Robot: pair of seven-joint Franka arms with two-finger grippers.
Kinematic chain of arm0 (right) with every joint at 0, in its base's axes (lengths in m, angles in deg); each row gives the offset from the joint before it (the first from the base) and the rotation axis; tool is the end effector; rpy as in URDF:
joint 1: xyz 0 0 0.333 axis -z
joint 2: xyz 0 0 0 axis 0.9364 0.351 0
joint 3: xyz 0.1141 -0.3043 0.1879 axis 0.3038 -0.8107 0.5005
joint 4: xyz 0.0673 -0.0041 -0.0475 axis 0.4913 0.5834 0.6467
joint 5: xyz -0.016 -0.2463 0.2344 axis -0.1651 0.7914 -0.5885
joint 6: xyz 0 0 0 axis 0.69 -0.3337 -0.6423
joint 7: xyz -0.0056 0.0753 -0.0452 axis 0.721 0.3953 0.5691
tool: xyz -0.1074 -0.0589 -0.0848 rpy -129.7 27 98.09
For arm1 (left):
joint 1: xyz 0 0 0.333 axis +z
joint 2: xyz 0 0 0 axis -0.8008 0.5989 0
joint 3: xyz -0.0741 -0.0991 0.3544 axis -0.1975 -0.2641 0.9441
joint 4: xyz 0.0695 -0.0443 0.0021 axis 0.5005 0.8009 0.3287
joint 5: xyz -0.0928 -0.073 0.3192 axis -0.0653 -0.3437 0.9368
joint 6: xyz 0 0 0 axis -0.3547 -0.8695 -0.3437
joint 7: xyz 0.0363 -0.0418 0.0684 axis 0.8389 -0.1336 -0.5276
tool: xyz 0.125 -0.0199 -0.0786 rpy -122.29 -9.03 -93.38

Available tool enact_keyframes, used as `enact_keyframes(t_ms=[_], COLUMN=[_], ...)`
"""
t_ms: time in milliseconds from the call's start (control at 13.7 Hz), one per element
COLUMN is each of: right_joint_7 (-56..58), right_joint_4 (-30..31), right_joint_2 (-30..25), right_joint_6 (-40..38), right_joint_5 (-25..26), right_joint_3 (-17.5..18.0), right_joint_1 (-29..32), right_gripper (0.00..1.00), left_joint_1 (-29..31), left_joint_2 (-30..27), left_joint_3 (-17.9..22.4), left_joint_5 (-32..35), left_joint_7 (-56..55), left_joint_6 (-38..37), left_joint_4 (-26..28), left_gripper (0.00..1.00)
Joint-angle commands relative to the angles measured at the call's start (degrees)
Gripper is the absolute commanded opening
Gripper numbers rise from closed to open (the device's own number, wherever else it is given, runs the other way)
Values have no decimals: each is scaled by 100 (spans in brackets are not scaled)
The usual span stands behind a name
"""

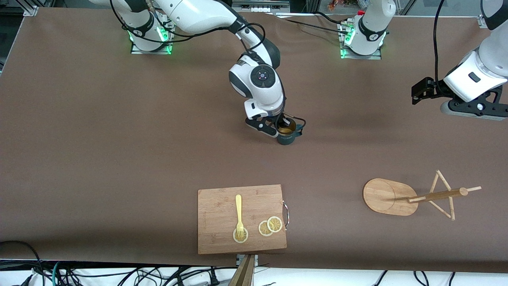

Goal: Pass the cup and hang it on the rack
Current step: 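Lower the teal mug onto the table and open the right gripper, then withdraw the right gripper while the left gripper moves toward the mug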

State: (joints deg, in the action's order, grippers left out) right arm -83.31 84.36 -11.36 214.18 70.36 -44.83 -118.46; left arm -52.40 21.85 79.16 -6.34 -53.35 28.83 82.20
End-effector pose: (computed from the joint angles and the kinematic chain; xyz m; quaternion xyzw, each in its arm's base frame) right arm 0.4744 0.6027 0.2733 -0.9630 0.2533 0.0124 0.0906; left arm 0.5072 -0.0396 0.6097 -0.9965 0.0671 0.0431 0.0245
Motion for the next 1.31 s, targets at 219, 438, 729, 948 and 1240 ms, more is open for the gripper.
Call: enact_keyframes(t_ms=[219,438,729,948,1240], right_joint_7=[-215,-154,441,1162,2875], right_joint_4=[-289,-394,-1193,-1203,-1203], right_joint_2=[220,150,115,-184,-448], right_joint_6=[-98,-238,-1405,-2021,-2821], right_joint_5=[-40,-40,-49,-49,-31], right_joint_3=[19,10,27,19,1], right_joint_1=[-153,-66,285,645,1251], right_gripper=[80,100,100,100,100], left_joint_1=[15,15,15,15,15], left_joint_2=[4,4,4,4,4], left_joint_3=[-10,-10,-10,-10,-10], left_joint_5=[-136,-136,-136,-128,-128], left_joint_7=[-11,-11,-11,-11,-11], left_joint_6=[-91,-91,-91,-91,-91], left_joint_4=[-79,-79,-79,-79,-79], left_gripper=[100,100,100,100,100])
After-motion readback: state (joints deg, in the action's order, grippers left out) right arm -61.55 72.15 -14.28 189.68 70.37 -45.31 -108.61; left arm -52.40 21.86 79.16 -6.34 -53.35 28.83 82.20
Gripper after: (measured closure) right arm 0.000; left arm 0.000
